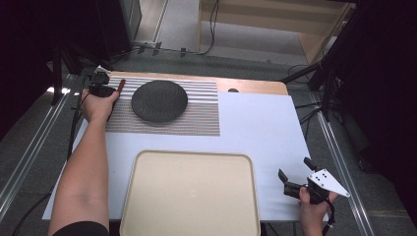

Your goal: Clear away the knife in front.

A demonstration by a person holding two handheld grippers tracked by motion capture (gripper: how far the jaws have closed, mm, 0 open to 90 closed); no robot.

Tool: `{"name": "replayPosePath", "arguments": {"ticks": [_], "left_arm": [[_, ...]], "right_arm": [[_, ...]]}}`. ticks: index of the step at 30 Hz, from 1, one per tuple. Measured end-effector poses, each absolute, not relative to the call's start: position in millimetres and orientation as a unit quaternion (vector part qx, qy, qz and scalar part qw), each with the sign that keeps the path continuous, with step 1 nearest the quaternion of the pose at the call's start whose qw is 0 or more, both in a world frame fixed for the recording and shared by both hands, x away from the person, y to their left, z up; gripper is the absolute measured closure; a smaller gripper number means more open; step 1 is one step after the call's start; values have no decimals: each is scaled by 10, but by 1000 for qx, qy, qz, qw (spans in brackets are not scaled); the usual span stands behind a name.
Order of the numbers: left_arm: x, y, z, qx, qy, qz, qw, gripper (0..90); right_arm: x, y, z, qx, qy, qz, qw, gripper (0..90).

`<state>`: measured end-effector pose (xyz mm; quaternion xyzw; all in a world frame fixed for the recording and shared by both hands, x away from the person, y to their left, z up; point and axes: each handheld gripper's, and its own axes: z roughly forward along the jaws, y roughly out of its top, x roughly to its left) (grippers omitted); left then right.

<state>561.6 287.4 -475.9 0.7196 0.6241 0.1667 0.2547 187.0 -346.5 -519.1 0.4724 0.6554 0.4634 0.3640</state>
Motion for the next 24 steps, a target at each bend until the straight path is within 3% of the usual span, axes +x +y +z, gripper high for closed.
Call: {"name": "replayPosePath", "arguments": {"ticks": [24], "left_arm": [[5203, 2767, -4298, 743, 573, 168, 303, 772]], "right_arm": [[1872, -3475, -5188, 470, 654, 470, 361, 0]]}}
